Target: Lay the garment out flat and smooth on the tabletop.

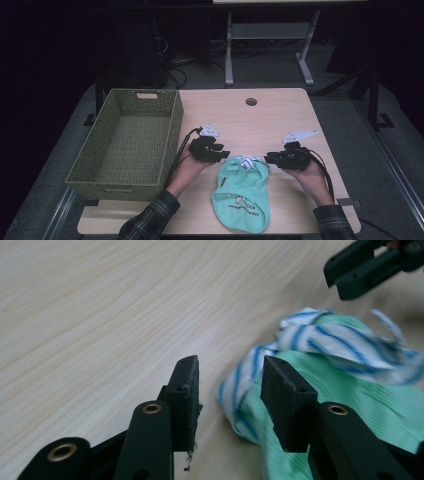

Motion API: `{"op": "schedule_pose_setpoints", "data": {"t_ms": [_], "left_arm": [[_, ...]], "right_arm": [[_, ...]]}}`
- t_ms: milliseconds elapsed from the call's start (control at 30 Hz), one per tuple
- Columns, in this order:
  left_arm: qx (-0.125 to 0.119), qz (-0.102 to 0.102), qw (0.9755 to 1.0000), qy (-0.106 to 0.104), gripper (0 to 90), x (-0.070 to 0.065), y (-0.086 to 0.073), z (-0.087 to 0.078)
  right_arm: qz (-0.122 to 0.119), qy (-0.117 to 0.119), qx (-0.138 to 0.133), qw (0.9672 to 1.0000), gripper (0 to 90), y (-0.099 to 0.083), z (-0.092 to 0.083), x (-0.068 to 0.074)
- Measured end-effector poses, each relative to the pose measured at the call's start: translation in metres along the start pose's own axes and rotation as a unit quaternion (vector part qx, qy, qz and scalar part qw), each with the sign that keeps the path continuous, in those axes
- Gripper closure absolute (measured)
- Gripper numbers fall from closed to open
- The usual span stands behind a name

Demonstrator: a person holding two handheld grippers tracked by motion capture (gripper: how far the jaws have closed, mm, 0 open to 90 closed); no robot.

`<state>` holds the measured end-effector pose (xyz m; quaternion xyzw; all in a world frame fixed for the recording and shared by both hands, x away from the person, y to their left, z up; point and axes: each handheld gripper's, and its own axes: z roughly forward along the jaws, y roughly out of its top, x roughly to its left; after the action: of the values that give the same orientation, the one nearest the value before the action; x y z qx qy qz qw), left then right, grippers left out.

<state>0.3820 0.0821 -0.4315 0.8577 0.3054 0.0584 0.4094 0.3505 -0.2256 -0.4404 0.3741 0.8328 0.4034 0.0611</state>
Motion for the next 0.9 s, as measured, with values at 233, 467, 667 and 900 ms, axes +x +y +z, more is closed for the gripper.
{"op": "schedule_pose_setpoints", "data": {"t_ms": [233, 467, 667, 900], "left_arm": [[0.054, 0.013, 0.9981, -0.027, 55.8, 0.004, -0.008, 0.029], [0.065, 0.033, 0.9967, -0.035, 54.8, -0.003, -0.012, 0.034], [0.071, 0.063, 0.9945, -0.045, 87.1, -0.009, -0.010, 0.032], [0.043, 0.062, 0.9966, -0.035, 89.1, -0.007, 0.002, 0.016]], "right_arm": [[0.008, 0.014, 0.038, 0.9991, 68.5, -0.005, 0.020, -0.002], [-0.008, 0.013, 0.061, 0.9980, 76.4, -0.007, 0.027, 0.002], [-0.020, 0.010, 0.061, 0.9979, 86.2, -0.007, 0.028, 0.006], [-0.034, -0.006, 0.025, 0.9991, 87.3, 0.001, 0.015, 0.008]]}}
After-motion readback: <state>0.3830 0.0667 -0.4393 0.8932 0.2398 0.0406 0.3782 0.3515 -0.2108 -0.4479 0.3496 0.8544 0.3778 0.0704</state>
